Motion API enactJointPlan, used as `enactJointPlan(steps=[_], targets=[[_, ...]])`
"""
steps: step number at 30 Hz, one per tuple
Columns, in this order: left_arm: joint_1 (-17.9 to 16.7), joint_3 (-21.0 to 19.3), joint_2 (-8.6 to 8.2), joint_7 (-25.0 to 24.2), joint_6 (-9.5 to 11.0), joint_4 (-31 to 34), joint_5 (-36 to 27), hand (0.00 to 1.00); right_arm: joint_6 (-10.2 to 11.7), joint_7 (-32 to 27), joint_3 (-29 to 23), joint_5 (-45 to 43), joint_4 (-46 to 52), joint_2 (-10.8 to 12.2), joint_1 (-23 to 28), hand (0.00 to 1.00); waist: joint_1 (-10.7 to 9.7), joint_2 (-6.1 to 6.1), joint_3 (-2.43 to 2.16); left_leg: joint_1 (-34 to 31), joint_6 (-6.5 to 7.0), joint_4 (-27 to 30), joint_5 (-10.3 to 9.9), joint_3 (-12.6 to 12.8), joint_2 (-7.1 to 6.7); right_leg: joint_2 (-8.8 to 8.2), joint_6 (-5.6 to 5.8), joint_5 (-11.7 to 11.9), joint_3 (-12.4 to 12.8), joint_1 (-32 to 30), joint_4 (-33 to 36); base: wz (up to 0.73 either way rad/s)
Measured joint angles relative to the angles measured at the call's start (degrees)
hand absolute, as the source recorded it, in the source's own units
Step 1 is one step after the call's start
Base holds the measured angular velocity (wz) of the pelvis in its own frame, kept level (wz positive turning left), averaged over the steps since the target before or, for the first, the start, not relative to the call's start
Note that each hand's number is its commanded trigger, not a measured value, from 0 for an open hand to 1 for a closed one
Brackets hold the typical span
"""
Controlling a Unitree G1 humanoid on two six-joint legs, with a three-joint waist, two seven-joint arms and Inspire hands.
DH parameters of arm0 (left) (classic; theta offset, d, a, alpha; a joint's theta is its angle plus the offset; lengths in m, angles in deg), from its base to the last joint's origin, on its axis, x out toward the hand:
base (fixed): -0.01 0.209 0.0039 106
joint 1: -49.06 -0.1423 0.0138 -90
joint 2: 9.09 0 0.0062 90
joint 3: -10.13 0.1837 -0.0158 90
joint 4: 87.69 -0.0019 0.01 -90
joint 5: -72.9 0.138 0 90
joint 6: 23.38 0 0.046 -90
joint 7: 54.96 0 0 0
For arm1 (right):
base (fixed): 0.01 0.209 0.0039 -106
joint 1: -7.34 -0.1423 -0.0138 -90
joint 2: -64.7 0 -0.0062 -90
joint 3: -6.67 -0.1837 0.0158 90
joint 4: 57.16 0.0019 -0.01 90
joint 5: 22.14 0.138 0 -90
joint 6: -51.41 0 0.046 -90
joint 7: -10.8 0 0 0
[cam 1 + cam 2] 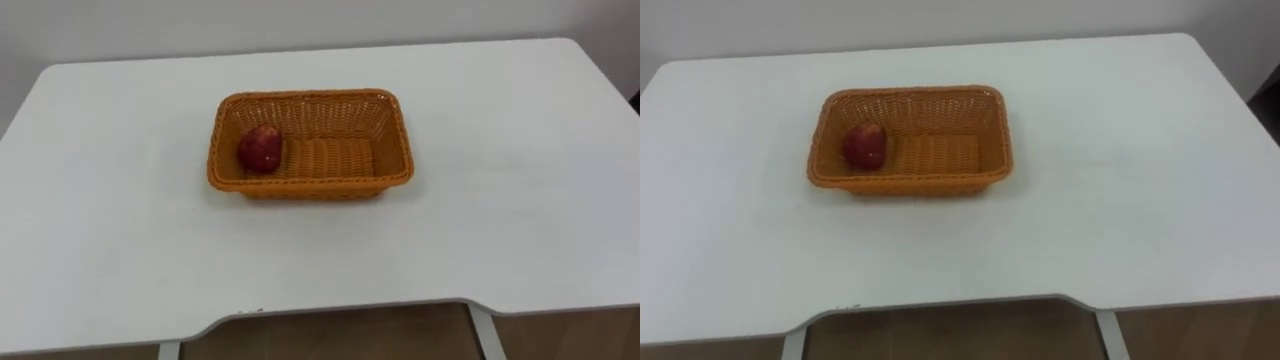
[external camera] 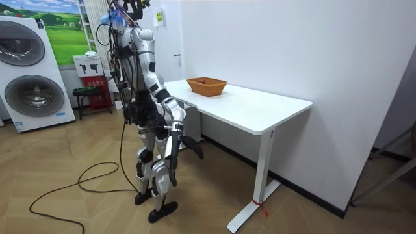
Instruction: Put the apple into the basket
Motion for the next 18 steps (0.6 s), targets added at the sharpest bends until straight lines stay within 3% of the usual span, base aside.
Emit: enactJointPlan(steps=[7,13,18], targets=[[0.79,0.51,-0.44,-2.09,-2.18,-0.14,-0.18,0.0,-7.1,16.58,15.84,-18.07,-11.0,0.83,1.61,0.0,2.35,-0.07,0.37,1.58,0.08,-0.68,-0.04,0.06,0.03,-0.16,0.14,-0.11,0.1,0.58,-0.08,-0.01],[1.96,3.1,-0.83,-1.99,-3.38,-1.44,0.02,0.0,-8.81,25.29,24.26,-29.96,-12.32,0.87,1.92,0.0,3.99,0.27,0.66,1.94,0.09,-0.87,-0.09,0.09,0.06,-0.14,0.13,-0.12,-0.01,1.16,-0.37,-0.01],[2.85,5.43,-1.06,-1.94,-5.53,-2.53,-0.07,0.0,-10.81,27.4,27.82,-39.45,-12.65,1.02,1.96,0.0,4.75,0.38,0.72,2.76,0.08,-1.03,-0.23,0.18,0.07,-0.12,0.14,-0.05,-0.5,2.16,-1.08,0.03]])
